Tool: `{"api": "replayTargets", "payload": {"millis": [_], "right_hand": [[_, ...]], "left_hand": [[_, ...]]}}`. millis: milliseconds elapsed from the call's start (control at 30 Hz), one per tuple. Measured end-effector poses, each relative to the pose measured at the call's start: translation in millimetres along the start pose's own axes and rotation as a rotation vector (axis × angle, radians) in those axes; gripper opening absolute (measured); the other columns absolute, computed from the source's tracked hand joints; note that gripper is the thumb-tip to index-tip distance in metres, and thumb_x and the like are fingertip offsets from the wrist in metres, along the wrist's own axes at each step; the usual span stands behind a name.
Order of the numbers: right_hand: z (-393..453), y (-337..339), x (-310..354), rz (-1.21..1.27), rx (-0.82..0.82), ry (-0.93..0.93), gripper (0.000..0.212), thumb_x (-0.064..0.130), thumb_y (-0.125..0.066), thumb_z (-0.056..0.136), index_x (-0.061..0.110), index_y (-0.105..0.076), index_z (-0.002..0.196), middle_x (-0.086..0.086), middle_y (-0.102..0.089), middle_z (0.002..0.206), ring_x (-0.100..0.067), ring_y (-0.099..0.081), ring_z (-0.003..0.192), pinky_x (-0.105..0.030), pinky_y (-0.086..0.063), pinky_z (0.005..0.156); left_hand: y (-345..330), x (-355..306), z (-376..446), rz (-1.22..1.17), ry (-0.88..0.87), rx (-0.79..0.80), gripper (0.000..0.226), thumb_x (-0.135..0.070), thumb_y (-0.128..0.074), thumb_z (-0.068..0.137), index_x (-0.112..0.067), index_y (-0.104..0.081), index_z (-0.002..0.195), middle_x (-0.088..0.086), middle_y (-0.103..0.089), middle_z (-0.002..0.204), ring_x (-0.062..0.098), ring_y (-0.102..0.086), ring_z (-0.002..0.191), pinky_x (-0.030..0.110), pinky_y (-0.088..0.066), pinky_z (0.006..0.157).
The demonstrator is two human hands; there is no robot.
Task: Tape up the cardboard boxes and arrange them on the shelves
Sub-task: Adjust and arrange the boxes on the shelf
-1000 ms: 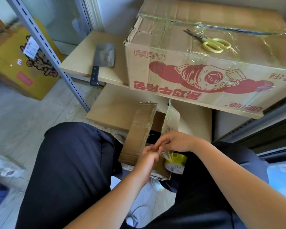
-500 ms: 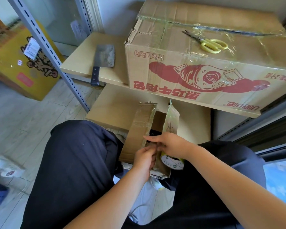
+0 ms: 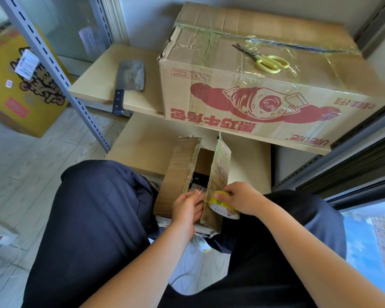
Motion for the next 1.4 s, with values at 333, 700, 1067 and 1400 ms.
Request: {"api": "replayTargets", "payload": {"millis": [333,700,1067,1400], "right_hand": [[10.3,1.7,-3.1,-0.099,-0.03,-0.065,0.045,0.063,-0.052,0.09,0.021,-0.063,0.079,-0.002,-0.07,0.078,-0.017,-0.068,0.075,-0.035,-0.057,0.071],[17.1,6.9,-2.8,-0.204,-0.068,-0.048,0.041,0.059,-0.052,0.092,0.024,-0.067,0.105,0.004,-0.056,0.088,-0.017,-0.058,0.08,-0.026,-0.044,0.06],[15.6,-1.5,-0.6,-0.084,-0.003,-0.045,0.04,0.042,-0.035,0.105,0.015,-0.063,0.113,-0.008,-0.066,0.107,-0.023,-0.063,0.099,-0.032,-0.05,0.085],[8.7,-9.3,-24.1,0.387,0.186,0.015,0.034,0.05,-0.06,0.091,0.019,-0.073,0.097,0.01,-0.071,0.088,-0.002,-0.063,0.081,-0.021,-0.046,0.079]], "left_hand": [[-10.4,23.5,7.5,-0.031,0.193,0.024,0.014,-0.017,-0.056,0.099,-0.006,-0.064,0.104,0.006,-0.071,0.086,0.016,-0.069,0.072,0.025,-0.055,0.059],[-21.6,26.1,13.5,0.178,0.314,0.059,0.036,-0.032,-0.076,0.082,-0.004,-0.067,0.102,0.006,-0.073,0.081,0.02,-0.07,0.073,0.026,-0.057,0.061],[-27.3,-6.2,9.5,0.788,-0.306,0.087,0.049,-0.045,-0.054,0.096,-0.008,-0.06,0.065,-0.003,-0.045,0.054,0.015,-0.041,0.056,0.028,-0.027,0.056],[-23.0,-8.6,22.7,0.83,-0.271,-0.009,0.041,-0.021,-0.045,0.103,-0.005,-0.06,0.068,0.007,-0.052,0.063,0.02,-0.044,0.061,0.029,-0.03,0.058]]}}
Point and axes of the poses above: each hand's wrist, its own z-axis towards the middle knuckle, its own y-axis out of the back of the hand, x = y × z, the point moved 6 cm from there along z, towards the middle knuckle
